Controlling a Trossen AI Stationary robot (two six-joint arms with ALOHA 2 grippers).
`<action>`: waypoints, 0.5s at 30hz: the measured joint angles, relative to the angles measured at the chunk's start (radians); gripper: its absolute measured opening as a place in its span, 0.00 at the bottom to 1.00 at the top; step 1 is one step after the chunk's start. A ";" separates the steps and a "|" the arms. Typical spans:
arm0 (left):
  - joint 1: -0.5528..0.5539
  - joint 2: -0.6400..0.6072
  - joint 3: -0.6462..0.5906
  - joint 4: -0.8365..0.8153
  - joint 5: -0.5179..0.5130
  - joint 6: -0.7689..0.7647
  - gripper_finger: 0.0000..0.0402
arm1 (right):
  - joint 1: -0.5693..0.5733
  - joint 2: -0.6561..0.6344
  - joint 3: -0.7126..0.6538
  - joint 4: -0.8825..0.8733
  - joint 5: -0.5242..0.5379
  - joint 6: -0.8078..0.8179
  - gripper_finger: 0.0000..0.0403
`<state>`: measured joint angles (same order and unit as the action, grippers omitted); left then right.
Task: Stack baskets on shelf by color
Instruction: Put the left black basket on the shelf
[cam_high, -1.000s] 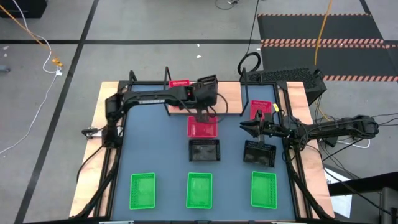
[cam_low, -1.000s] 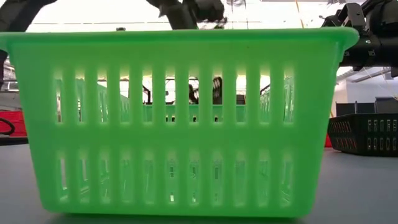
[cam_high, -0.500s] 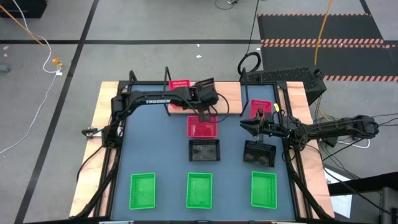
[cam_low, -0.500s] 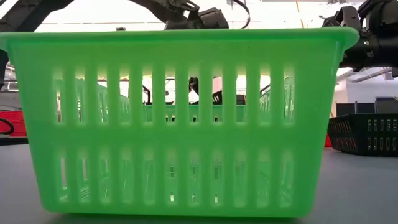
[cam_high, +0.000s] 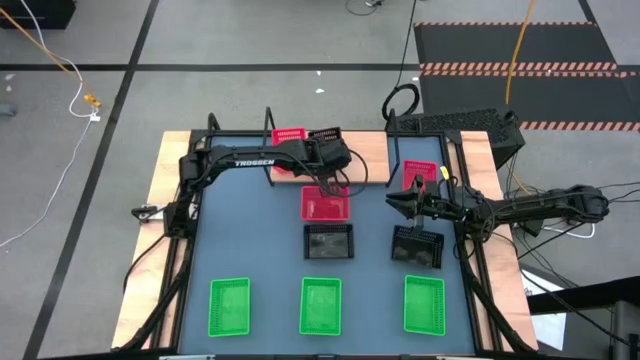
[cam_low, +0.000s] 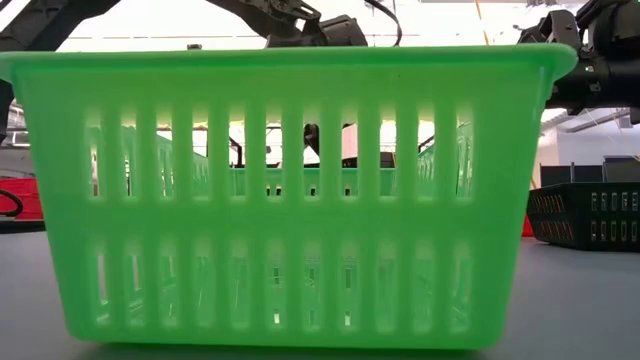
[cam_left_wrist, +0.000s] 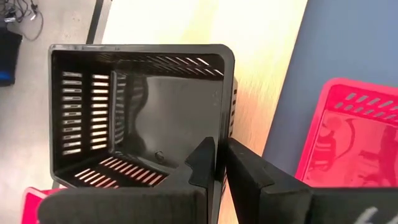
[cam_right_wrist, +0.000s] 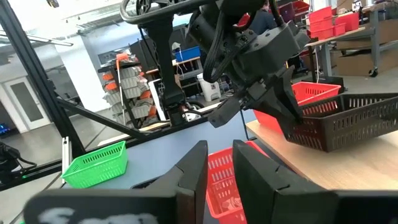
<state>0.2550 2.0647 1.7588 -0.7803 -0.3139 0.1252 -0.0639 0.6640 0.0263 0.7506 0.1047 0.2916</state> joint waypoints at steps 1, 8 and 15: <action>0.000 0.000 0.000 -0.001 0.000 0.000 0.10 | 0.000 0.000 0.000 0.000 0.000 0.000 0.18; 0.000 0.000 0.000 -0.005 0.001 0.000 0.10 | 0.000 0.000 0.000 -0.001 -0.001 -0.004 0.18; 0.000 0.000 0.000 -0.027 0.002 0.004 0.11 | 0.000 0.000 0.000 -0.009 -0.001 -0.008 0.18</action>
<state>0.2550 2.0647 1.7588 -0.8069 -0.3115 0.1287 -0.0639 0.6640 0.0262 0.7413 0.1040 0.2836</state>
